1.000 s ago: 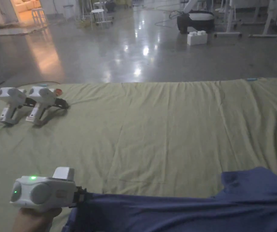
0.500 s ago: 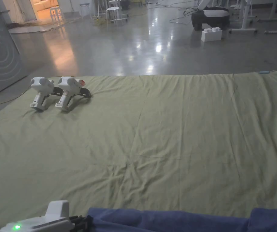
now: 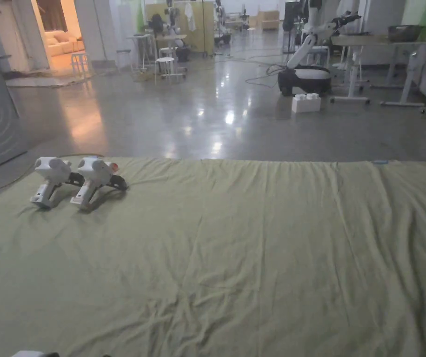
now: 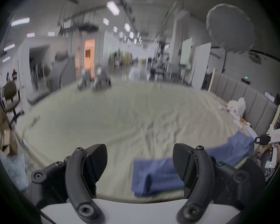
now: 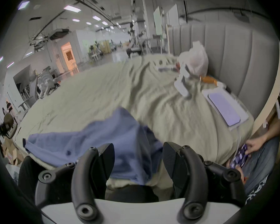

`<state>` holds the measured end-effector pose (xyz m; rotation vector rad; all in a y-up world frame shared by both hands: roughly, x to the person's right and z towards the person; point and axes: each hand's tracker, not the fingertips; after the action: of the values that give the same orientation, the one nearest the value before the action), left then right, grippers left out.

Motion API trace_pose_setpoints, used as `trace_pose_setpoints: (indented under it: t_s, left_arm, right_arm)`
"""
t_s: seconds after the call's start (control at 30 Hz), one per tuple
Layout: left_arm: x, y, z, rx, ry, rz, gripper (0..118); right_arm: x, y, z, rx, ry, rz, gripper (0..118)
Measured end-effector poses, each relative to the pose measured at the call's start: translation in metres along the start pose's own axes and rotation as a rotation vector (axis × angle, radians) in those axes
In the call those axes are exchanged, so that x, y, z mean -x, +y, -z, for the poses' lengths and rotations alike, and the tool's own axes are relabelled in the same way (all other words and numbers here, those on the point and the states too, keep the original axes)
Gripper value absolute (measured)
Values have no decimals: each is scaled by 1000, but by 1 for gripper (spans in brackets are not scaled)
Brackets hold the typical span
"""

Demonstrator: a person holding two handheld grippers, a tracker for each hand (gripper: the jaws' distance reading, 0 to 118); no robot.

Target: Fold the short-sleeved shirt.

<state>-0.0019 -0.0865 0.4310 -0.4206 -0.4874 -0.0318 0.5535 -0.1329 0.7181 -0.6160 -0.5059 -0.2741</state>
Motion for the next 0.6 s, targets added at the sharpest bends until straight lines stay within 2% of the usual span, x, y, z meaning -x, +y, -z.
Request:
trace_pose_setpoints:
  t_s: [0.07,0.2,0.37,0.53,0.57,0.6]
  left_arm:
    - [-16,27,-23,-117,22,29,88]
    - [-59,69,-66,-310,56,84,88]
    - [-94,86,-97,-415,11,194,88]
    - [-116,87,-111,-417,34,191,80]
    - [-117,86,-111,-414,35,196,71]
    - [-117,85,-110,-406,14,206,53]
  right_arm:
    - [15,13,-19,-103,33,-30,65]
    - [51,40,-59,-333,54,-166,65]
    - [88,64,-96,-527,92,-170,65]
    - [103,83,-108,-568,125,-159,53]
    - [104,85,-108,-571,125,-157,44]
    - [106,86,-108,-569,125,-153,28]
